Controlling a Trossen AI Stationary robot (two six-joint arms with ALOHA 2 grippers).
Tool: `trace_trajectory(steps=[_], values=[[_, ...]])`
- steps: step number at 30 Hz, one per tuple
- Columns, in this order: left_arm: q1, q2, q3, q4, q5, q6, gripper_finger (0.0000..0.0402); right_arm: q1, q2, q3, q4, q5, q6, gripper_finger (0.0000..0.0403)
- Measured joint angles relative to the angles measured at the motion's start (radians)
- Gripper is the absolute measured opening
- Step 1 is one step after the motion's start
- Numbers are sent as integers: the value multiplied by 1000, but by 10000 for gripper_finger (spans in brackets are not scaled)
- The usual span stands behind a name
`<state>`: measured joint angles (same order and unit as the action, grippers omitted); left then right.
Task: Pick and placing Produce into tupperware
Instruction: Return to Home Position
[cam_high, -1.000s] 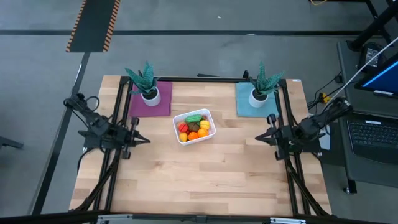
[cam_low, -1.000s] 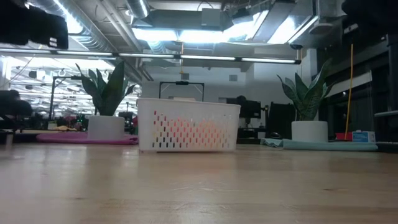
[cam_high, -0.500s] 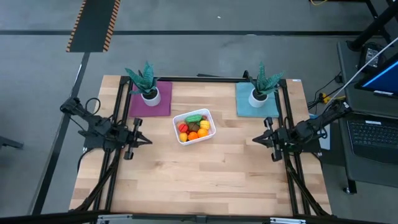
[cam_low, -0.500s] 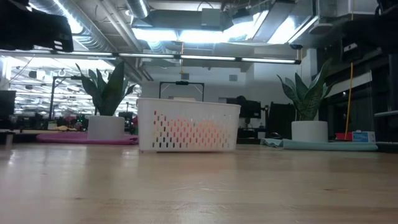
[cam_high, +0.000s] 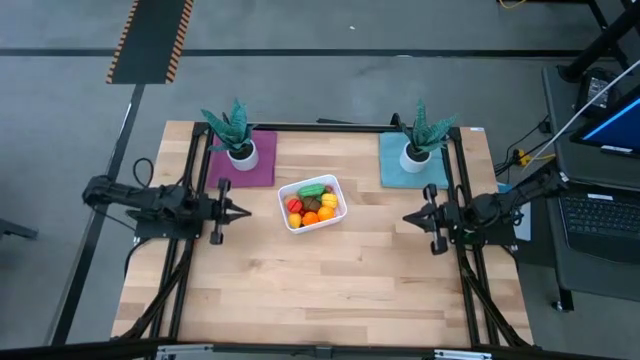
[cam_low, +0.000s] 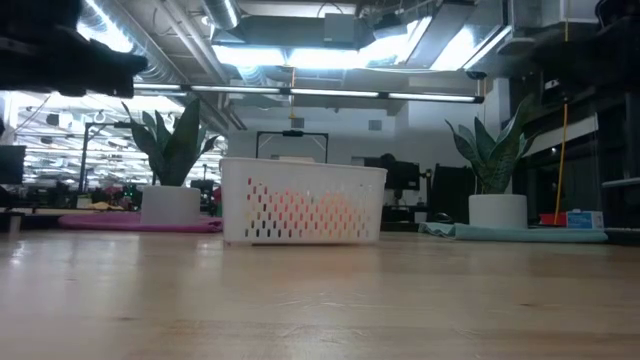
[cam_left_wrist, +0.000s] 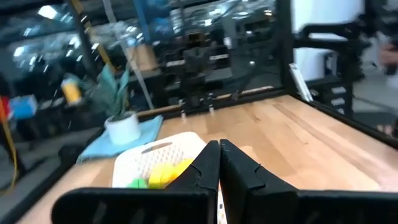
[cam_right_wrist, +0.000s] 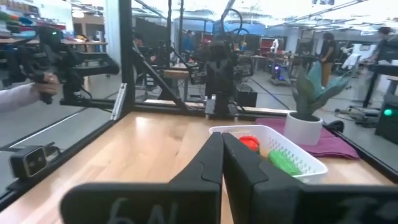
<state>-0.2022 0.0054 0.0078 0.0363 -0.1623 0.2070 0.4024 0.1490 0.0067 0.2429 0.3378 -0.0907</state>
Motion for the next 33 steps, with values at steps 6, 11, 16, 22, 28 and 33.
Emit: trace_trajectory(steps=[6,11,16,22,28,33], values=[[74,2,0,1,-1,-89,6,-10,0,0,-4,0,3,10],[96,2,0,1,-2,-67,1,-10,0,0,-7,0,3,10],[97,2,0,1,-3,-66,14,-10,0,0,-7,0,3,10],[97,2,0,1,-3,-66,30,-10,0,0,-7,0,3,10],[97,2,0,1,-3,-66,44,-24,-37,0,-29,-7,-67,10],[97,3,0,2,-4,-66,56,-147,-150,1,-165,-3,-68,10]])
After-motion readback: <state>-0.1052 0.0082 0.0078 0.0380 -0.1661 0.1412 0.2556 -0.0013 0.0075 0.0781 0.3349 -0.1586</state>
